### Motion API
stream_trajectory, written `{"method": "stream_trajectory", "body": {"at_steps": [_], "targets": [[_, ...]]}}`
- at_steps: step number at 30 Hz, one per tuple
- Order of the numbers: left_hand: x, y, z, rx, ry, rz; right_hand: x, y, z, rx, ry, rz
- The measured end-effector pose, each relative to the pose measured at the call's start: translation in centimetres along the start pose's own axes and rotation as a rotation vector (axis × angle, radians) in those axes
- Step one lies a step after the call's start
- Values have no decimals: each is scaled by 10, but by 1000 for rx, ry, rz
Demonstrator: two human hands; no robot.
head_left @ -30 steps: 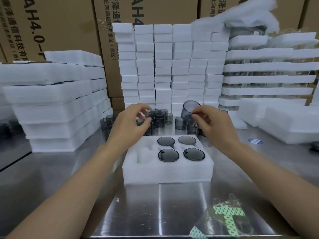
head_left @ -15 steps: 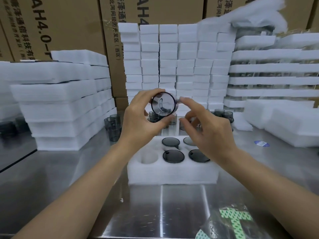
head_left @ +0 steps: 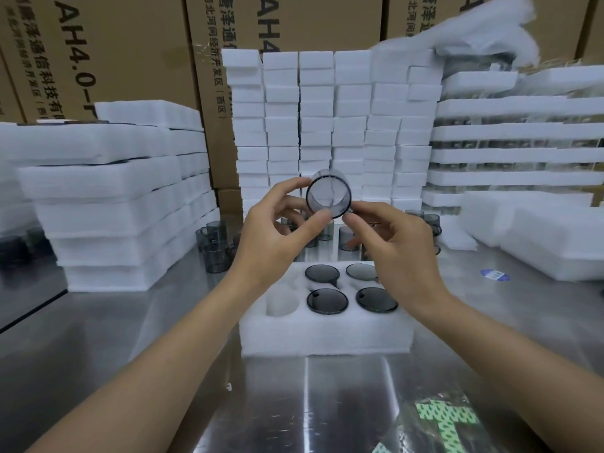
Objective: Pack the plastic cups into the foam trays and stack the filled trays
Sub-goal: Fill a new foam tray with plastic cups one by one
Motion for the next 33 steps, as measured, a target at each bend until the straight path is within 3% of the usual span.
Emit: {"method": "stream_trajectory", "body": {"at_steps": [6, 12, 16, 22, 33], "targets": [[2, 3, -4, 18, -43, -39, 0, 2, -1, 47, -166, -83], [5, -2, 1, 50, -50, 54, 0, 0, 2, -2, -204, -83], [6, -3, 2, 111, -94, 68, 0, -1, 4, -19, -146, -13], [5, -3, 3, 122, -39, 55, 0, 1, 2, 183, 74, 90], [5, 1, 1, 138, -233, -51, 14, 1, 8, 65, 226, 232]]}}
Point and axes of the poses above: each hand's wrist, its own y-axis away from the middle knuckle, its own z-axis out of the back of the hand, x = y × z, the point moved 2 cm from there along -y, towards the middle knuckle, and after that the axes turned 6 degrees about x, right-handed, at the moved point
